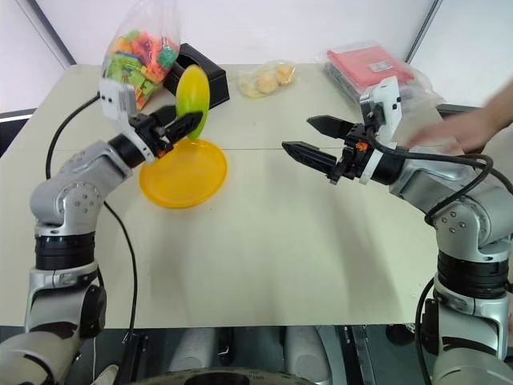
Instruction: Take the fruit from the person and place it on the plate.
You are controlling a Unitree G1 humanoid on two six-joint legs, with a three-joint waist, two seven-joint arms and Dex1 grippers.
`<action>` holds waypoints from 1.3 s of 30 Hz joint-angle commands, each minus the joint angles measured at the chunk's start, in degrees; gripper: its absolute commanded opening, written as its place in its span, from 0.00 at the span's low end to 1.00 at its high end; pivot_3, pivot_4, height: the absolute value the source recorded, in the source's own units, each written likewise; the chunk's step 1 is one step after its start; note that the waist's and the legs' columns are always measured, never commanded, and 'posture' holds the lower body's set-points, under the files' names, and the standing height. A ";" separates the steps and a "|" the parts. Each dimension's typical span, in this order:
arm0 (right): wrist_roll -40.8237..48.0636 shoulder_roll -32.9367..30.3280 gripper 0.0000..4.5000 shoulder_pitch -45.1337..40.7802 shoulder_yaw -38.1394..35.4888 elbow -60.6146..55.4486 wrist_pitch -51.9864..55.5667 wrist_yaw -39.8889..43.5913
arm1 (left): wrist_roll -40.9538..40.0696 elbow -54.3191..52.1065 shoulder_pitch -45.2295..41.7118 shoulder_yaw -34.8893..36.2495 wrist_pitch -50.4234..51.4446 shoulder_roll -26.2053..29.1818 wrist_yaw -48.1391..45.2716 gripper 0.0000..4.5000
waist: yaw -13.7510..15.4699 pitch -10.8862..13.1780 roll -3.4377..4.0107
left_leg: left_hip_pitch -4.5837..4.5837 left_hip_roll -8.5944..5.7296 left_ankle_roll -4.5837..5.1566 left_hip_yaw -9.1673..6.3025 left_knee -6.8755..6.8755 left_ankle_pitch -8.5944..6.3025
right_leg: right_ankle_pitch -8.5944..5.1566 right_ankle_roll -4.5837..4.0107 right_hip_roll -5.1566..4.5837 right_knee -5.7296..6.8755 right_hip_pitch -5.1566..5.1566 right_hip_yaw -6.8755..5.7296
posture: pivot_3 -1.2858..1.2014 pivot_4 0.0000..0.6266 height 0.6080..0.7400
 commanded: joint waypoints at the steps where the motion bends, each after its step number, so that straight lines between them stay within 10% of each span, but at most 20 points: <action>1: 2.08 0.07 1.00 1.27 -0.64 -3.43 0.65 -0.92 | -0.07 -7.02 2.79 2.56 3.94 2.76 2.61 0.61 | 0.08 0.00 0.00 | 0.00 0.00 0.00 -0.05 0.00 0.00 | 0.00 0.00 -0.01 -0.01 0.00 0.00 | 0.52 0.24 0.93; 23: -4.05 -4.15 1.00 6.65 6.08 -7.13 -1.59 1.67 | 8.03 -2.17 9.97 -0.91 7.86 2.70 6.14 0.61 | 0.12 0.00 -0.06 | 0.00 -0.03 0.00 -0.21 0.01 0.00 | 0.00 -0.01 -0.03 -0.01 0.02 -0.03 | 0.52 0.24 0.93; 27: -4.52 -4.01 1.00 6.83 6.22 -7.41 -1.72 1.61 | 10.07 -0.27 10.30 -2.14 4.97 2.35 4.24 0.99 | 0.12 0.00 -0.06 | 0.01 -0.02 0.00 -0.21 0.01 0.00 | 0.00 -0.02 -0.03 -0.01 0.02 -0.03 | 0.52 0.24 0.93; 39: -5.82 -3.96 1.00 7.29 6.14 -6.59 -2.41 2.72 | 1.72 -12.84 12.99 6.22 9.40 5.64 -2.01 0.99 | -0.11 0.01 -0.07 | 0.00 -0.01 0.00 -0.22 0.00 0.00 | 0.00 -0.01 -0.04 -0.01 0.02 -0.03 | 0.52 0.24 0.93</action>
